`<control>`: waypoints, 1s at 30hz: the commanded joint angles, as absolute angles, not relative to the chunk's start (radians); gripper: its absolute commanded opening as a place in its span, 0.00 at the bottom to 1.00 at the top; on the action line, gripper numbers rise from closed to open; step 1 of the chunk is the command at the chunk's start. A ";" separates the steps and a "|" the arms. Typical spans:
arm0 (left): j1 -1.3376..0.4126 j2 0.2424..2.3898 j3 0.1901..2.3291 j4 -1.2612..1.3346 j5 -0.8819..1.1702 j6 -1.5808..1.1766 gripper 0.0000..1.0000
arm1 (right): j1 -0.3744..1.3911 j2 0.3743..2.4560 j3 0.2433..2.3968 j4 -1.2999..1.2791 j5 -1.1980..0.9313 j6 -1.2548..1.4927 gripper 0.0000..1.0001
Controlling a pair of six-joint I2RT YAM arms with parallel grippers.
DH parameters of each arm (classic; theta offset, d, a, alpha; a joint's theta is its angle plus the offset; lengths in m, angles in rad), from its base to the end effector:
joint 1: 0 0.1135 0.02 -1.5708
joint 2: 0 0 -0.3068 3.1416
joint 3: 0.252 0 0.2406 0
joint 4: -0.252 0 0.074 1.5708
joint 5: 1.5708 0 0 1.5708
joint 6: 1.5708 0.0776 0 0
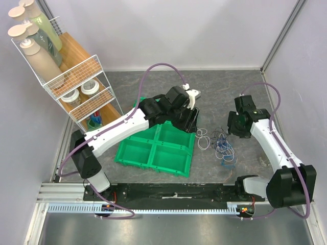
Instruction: Untangle the cables
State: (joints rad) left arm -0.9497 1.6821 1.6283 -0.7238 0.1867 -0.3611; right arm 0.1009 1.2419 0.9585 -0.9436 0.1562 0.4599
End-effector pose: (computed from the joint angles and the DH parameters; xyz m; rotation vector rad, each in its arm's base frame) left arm 0.2193 -0.3313 0.3604 0.8181 2.3614 -0.8227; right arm 0.2123 0.0094 0.2545 0.5312 2.7167 -0.0752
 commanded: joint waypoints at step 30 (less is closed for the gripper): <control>-0.948 1.106 1.181 -0.515 0.107 -0.486 0.58 | 0.428 1.505 0.836 -0.465 0.092 1.097 0.36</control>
State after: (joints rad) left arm -0.9485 1.1667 1.2289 -0.5766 0.0845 -0.4198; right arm 0.4236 1.4914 0.8562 -0.5282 0.0364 1.1141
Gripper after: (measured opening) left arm 0.583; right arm 0.360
